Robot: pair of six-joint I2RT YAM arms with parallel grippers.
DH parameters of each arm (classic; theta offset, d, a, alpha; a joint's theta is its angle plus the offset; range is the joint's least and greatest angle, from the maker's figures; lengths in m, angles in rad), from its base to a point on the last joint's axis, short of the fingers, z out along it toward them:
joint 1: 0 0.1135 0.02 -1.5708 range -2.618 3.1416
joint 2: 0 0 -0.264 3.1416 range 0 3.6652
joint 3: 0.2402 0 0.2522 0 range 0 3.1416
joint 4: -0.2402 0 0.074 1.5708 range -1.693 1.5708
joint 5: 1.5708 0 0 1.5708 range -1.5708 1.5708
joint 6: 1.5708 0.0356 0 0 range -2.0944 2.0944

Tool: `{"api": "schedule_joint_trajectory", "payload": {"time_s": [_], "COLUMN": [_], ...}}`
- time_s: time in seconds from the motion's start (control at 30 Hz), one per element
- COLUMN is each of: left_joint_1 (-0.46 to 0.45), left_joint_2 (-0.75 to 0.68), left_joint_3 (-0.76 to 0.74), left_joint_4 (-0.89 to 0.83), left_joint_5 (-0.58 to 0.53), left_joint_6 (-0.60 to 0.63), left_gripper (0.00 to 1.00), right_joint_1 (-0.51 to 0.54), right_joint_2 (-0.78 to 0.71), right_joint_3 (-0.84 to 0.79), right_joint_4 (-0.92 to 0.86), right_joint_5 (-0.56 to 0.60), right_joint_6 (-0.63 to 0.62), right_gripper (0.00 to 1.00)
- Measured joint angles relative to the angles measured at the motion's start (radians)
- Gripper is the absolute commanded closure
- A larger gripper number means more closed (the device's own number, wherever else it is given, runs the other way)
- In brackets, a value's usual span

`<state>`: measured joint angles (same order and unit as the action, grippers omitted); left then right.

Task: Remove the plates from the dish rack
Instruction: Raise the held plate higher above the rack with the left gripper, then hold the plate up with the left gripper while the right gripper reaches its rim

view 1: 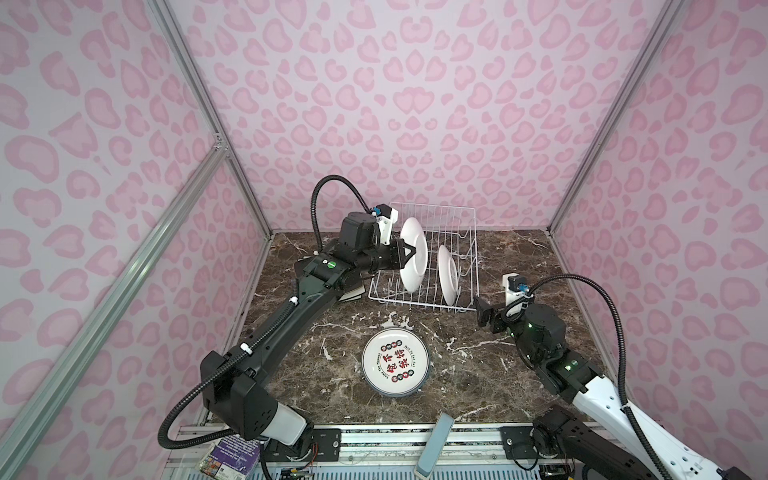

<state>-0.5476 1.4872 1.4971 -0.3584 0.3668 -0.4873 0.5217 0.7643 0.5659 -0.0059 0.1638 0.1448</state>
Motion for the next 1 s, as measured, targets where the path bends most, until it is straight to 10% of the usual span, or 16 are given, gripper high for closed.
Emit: {"api": "schedule_joint_trajectory", "payload": {"time_s": [0.57,1.0], "left_joint_1": [-0.039,-0.109], "left_joint_2": [-0.202,-0.301], "left_joint_3": [-0.167,-0.322], "left_joint_4": [0.011,0.059], "left_joint_5": [-0.149,-0.365], "left_joint_6": [0.548,0.742], "left_gripper": [0.96,0.96], "right_joint_1": [-0.022,-0.139], "right_joint_2": [0.175,0.36], "right_joint_3": [0.272,0.515], "right_joint_4": [-0.103,-0.228], "right_joint_5": [-0.097,-0.359], "right_joint_6": [0.286,0.543], "right_gripper": [0.02,0.03]}}
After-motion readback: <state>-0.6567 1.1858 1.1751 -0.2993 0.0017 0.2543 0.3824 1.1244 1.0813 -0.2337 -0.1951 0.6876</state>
